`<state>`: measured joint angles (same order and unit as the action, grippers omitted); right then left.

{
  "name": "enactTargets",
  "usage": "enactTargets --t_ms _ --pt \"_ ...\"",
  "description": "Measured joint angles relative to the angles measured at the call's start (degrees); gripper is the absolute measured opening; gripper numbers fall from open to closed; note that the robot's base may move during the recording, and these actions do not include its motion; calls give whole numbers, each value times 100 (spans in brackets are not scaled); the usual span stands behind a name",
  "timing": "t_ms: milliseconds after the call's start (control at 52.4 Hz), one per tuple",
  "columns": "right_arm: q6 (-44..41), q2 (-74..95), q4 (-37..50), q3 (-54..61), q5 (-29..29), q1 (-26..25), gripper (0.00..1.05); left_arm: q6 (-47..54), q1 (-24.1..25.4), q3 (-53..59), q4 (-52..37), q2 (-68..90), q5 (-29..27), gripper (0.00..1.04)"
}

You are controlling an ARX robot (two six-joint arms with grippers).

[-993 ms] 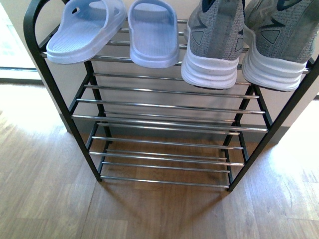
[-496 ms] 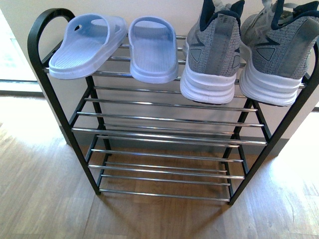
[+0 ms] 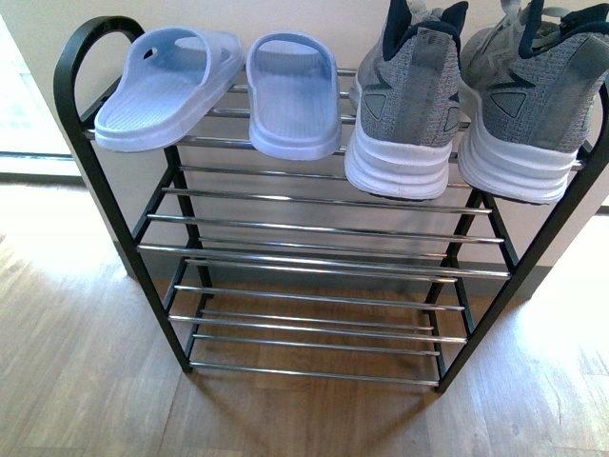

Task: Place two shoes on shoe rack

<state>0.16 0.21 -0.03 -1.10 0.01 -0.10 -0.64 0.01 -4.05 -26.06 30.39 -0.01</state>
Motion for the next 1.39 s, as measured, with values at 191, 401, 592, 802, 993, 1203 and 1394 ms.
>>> enactTargets --t_ms 191,401,592,802,993,1203,1394 --pt "0 0 0 0 2 0 96 2 0 127 323 -468 0 1" --pt "0 0 0 0 0 0 96 4 0 330 457 -876 2 1" --pt "0 0 0 0 2 0 96 4 0 332 970 -1401 2 1" --pt "0 0 0 0 2 0 96 4 0 330 1344 -1788 2 1" --pt "0 0 0 0 2 0 96 4 0 330 2400 -2632 2 1" --pt "0 0 0 0 2 0 96 7 0 330 2608 -2944 2 1" --pt "0 0 0 0 2 0 96 4 0 330 2608 -2944 0 21"
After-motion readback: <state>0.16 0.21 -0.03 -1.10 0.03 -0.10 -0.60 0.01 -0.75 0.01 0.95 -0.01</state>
